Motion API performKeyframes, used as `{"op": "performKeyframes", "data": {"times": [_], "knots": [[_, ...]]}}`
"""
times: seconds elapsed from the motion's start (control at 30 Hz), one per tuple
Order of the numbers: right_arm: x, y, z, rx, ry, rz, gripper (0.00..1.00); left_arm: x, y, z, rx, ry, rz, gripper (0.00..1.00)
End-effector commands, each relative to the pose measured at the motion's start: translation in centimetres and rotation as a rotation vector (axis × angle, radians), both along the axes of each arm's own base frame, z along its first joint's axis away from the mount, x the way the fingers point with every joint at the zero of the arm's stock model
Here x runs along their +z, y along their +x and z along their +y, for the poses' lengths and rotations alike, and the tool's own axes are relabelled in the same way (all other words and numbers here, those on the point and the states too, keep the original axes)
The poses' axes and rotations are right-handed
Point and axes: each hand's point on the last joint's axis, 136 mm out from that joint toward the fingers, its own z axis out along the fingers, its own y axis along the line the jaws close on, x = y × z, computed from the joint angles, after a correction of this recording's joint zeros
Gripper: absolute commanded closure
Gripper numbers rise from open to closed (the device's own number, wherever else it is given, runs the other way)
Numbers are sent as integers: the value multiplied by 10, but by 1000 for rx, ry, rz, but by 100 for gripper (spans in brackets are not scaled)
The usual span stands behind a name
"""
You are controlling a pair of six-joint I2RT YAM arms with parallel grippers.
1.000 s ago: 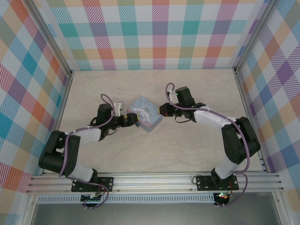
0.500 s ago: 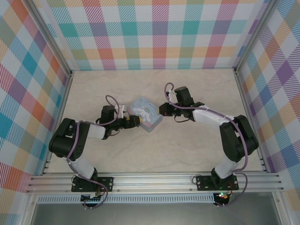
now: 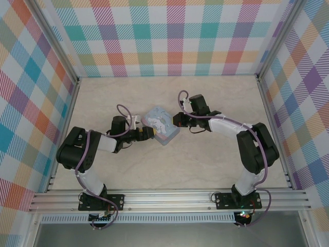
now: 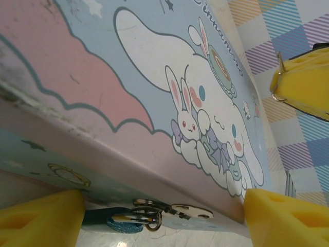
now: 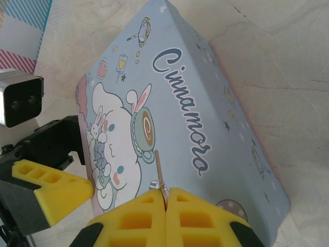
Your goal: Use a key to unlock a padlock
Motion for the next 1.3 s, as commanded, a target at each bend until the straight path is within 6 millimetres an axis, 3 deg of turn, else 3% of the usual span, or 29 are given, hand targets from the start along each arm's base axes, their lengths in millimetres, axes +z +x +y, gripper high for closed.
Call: {"op": "performKeyframes", "data": {"times": [0.0,0.27,0.73,1.27], "knots": [[-1,2,4,7,-13,7,96,-12,-15,-8,-60,-2,60,22],[-12,3,0,-10,-51,28,96,-13,-26,-12,-84,7,93,23],[-22,13,-4,-15,-128,40,96,-2,-33,-22,-130,-13,55,12],[-18,27,-6,-14,-155,7,96,-5,-37,-33,-182,-13,54,17]]}}
